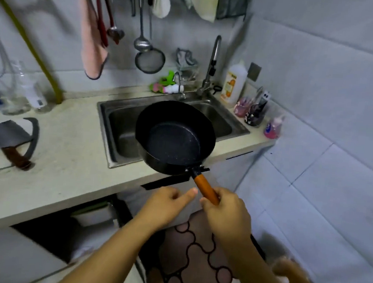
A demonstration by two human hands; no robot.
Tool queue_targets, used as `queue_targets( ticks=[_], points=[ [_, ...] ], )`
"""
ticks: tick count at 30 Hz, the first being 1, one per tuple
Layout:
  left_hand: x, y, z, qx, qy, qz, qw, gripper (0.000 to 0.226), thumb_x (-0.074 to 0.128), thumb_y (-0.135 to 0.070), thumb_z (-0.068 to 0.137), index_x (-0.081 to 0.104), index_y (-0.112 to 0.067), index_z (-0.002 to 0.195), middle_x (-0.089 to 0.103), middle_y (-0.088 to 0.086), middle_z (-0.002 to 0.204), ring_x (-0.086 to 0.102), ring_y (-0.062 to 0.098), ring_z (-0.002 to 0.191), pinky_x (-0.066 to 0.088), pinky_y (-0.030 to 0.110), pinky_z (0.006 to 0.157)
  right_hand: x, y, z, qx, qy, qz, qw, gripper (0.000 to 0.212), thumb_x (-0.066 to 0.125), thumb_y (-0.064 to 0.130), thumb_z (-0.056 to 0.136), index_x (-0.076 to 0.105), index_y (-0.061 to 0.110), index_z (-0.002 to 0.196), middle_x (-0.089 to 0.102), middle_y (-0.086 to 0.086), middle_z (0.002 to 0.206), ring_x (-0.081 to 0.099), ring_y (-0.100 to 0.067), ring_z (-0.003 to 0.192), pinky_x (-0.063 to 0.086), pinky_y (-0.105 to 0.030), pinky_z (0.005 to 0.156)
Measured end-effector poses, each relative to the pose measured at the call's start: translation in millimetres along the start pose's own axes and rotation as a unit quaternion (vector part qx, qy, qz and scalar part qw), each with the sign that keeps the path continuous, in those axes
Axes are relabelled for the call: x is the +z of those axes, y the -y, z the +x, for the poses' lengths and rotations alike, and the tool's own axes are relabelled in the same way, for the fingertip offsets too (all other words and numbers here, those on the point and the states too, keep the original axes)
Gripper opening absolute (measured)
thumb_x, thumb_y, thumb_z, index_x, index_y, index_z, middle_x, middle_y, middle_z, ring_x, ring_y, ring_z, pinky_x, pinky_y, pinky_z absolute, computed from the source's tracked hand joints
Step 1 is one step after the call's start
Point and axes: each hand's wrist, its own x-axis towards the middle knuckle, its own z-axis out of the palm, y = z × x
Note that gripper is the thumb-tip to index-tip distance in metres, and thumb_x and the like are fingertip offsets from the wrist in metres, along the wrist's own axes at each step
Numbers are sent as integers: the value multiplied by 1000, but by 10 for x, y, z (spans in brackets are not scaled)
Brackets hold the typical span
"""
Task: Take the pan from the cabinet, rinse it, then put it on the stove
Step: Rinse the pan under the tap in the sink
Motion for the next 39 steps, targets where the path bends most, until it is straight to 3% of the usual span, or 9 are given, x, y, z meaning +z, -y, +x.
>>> queue_targets(
  ticks=[4,6,10,16,19,22,26,33,39],
  points=[
    [481,-589,409,-11,48,-122,991,46,55,-44,88,60,-1,71,56,9,62,50,4,46,40,17,46,-306,-177,407,-11,-20,0,1000,15,49,29,89,49,14,85,53,-1,74,55,-26,74,37,-30,62],
    [623,-762,599,-39,43,-160,985,38,61,-41,86,54,-8,68,50,3,55,46,5,40,39,17,47,-398,-236,580,-19,-38,0,999,12,48,22,89,41,14,85,49,2,71,57,-28,77,36,-29,63],
    [787,-971,943,-91,23,-246,965,34,66,-39,82,65,-5,83,61,14,72,59,23,68,49,32,68,-479,-300,934,-16,-31,29,999,10,48,20,89,40,15,87,46,5,68,50,-21,70,36,-30,61],
    [721,-1088,1502,-113,-12,-286,952,18,68,-20,83,61,-5,75,63,7,59,59,6,39,48,15,40,-417,-328,1497,10,18,153,988,11,59,19,85,50,16,90,59,4,78,61,-18,78,53,-31,70],
    [611,-1100,1901,-121,-21,-313,942,16,68,-16,82,60,-7,72,65,14,69,62,17,55,51,24,54,-381,-345,1912,28,83,223,971,21,67,15,80,51,18,94,61,9,78,60,-2,71,49,-10,59],
    [385,-1104,2348,-129,-21,-322,938,11,64,-13,85,60,-3,84,66,15,76,62,25,68,52,33,65,-384,-323,2439,26,188,267,945,17,71,12,78,58,19,86,67,1,78,66,-8,71,56,-24,65],
    [118,-1054,2876,-143,-20,-338,930,8,50,-4,93,56,0,90,62,14,73,61,24,62,54,34,59,-410,-203,3268,2,239,237,942,14,71,16,78,61,12,87,67,0,71,63,-6,59,53,-20,60],
    [-162,-791,3526,-116,-101,-45,987,18,51,-14,92,45,-17,75,45,0,64,41,10,53,33,22,49,-141,-96,4463,-5,218,159,963,25,73,23,77,60,15,96,65,-5,81,64,-20,78,55,-34,76],
    [-333,-662,3768,-163,-66,-30,984,15,56,-24,87,49,-19,74,46,1,64,43,13,53,36,30,54,-61,-149,5122,-21,121,163,979,9,68,21,81,60,20,78,68,-12,81,66,-31,79,55,-43,75]
  ],
)
